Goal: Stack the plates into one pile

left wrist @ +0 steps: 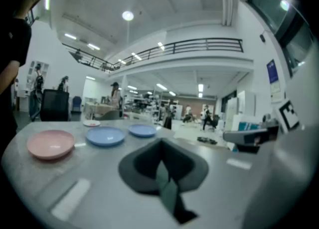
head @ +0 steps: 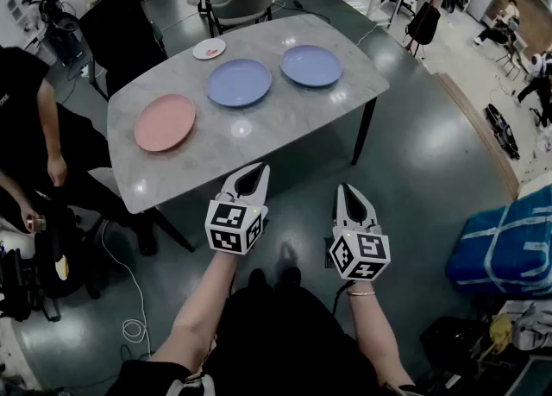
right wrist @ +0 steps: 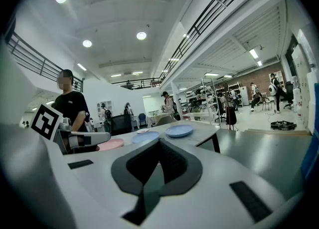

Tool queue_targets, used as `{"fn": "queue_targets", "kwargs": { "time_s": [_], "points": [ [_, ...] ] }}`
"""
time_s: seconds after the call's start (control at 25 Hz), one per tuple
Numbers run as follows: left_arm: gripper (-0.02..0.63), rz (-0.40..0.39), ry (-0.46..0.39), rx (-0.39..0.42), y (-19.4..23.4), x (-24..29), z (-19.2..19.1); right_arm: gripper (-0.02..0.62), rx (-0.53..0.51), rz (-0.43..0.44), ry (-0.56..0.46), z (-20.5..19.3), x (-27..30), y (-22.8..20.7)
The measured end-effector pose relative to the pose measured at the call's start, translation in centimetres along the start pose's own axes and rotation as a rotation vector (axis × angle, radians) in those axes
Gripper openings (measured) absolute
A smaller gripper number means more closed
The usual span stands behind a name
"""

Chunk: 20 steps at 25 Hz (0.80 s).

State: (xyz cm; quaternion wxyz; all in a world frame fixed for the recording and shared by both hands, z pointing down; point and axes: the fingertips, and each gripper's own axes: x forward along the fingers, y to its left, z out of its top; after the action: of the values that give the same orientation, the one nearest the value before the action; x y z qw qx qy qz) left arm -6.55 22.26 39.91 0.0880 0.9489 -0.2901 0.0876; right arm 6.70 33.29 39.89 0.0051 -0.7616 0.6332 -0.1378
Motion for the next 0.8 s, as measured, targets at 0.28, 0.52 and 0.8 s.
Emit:
{"fn": "queue_targets", "kwargs": {
  "time_s": [0.28,0.52,0.8],
  "points": [
    [0.006,0.017,-0.008,0.003,-0.4,0.1,0.0,0.005,-0.023,0.018,-0.004,0.0,0.0,-0.1],
    [0.006,0.039,0.004,-0.027,-0.5,0.8,-0.9,0.005,-0.004,0.032,-0.009,-0.3,0.1,-1.3],
    [0.008,0.060,-0.010,-0.032,-1.1,1.3,-0.5,0.005,0.013,0.031,-0.017,0.0,0.2,-3.1]
  ]
}}
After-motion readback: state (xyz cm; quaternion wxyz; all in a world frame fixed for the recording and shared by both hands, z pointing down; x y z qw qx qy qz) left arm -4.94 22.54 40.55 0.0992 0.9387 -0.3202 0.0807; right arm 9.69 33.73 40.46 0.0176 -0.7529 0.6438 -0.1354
